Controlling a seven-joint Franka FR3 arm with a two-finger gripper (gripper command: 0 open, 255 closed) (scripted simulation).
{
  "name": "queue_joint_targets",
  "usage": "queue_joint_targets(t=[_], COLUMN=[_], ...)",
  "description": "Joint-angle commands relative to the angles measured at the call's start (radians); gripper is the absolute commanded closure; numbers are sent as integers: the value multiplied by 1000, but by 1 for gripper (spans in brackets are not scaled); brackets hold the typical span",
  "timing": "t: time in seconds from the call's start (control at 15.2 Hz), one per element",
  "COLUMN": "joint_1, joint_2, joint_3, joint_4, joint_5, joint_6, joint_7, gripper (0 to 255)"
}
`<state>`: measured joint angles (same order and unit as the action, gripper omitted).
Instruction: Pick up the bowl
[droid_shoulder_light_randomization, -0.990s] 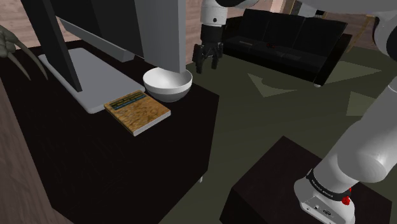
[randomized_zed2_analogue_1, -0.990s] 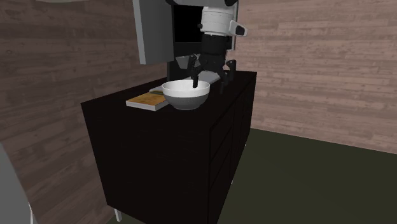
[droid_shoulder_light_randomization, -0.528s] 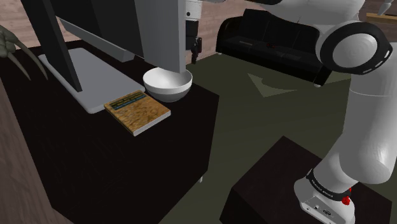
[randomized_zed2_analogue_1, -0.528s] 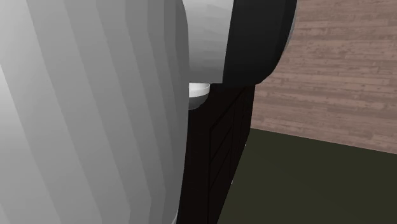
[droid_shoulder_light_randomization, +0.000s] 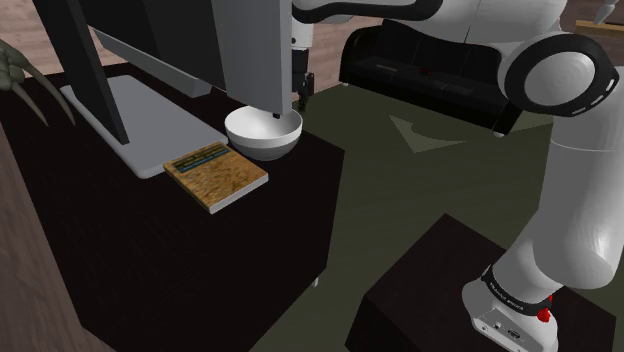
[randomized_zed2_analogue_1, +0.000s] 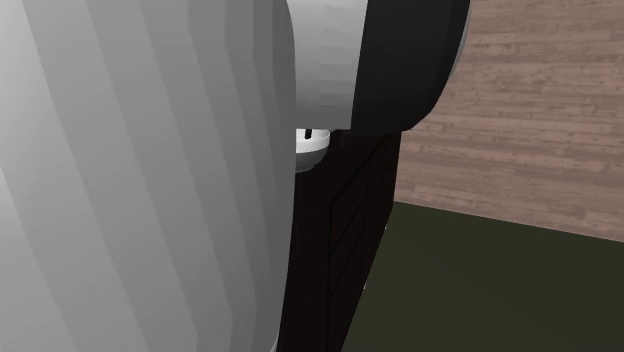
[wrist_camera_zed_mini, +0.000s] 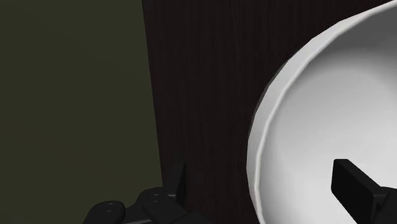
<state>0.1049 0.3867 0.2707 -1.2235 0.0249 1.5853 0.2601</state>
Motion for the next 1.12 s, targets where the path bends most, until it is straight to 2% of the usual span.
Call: queue_joint_targets(t=[0.0,0.07,0.66,1.06], joint_1=[-1,-1,-1,11], joint_2=[-2,-3,-2,32], joint_3=[0,0,0,1], joint_4=[-10,-11,-10,123], joint_5=[1,1,1,-8], joint_6=[9,9,9,-91], joint_7=[-1,-1,-1,10], gripper=[0,255,255,255])
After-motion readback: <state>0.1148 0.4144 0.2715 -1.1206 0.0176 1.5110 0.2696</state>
